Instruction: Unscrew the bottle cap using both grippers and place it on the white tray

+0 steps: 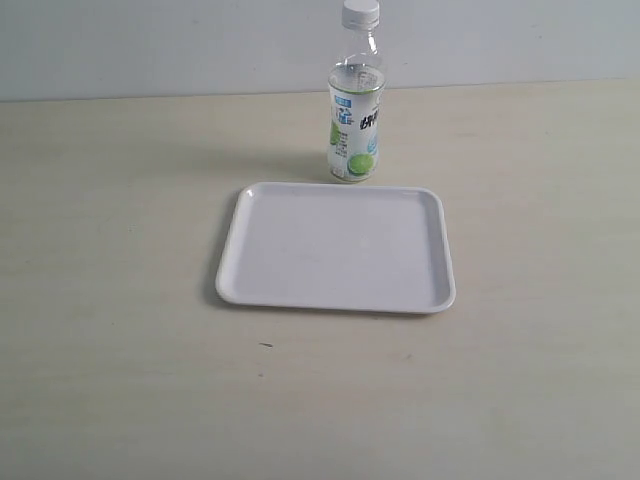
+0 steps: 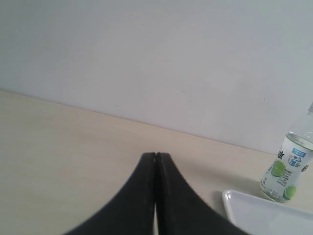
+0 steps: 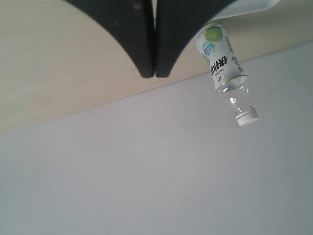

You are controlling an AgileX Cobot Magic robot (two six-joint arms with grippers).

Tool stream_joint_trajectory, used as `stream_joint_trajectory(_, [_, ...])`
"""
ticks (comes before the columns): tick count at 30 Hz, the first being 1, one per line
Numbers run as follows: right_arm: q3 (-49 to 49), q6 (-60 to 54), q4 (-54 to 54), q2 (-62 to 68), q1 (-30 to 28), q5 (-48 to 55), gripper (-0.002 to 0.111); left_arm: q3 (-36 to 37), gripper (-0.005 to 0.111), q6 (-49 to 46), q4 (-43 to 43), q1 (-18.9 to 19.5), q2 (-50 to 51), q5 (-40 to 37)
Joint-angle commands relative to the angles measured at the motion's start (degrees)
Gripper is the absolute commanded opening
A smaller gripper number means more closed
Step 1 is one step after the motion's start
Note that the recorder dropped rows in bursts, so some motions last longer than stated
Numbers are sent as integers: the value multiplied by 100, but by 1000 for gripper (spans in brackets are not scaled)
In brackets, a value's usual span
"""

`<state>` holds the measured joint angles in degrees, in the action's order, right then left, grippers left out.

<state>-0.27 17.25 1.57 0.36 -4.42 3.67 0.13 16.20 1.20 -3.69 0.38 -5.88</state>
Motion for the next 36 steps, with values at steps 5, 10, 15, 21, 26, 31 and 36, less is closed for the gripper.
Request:
stream_joint_trajectory(5, [27,-4,0,-36,-22,-12,0,-13,0,76,-12,-33,-38,103])
stream_joint_trajectory(10, [27,-4,0,-36,-22,-12,0,-13,0,52,-12,-33,-38,-204])
stream_joint_trajectory(15, [27,-4,0,-36,-22,-12,0,-13,0,52,-12,-33,-38,-315])
stream_joint_trajectory(21, [27,-4,0,-36,-22,-12,0,-13,0,52,-12,-33,-38,-343])
stream_joint_trajectory(26, [27,-4,0,-36,-22,-12,0,-13,0,52,-12,-33,-38,-331])
stream_joint_trajectory(31, [27,-4,0,-36,-22,-12,0,-13,0,52,-12,-33,-38,-307])
stream_joint_trajectory(36, [27,-4,0,-36,-22,-12,0,-13,0,39,-12,-33,-38,-170])
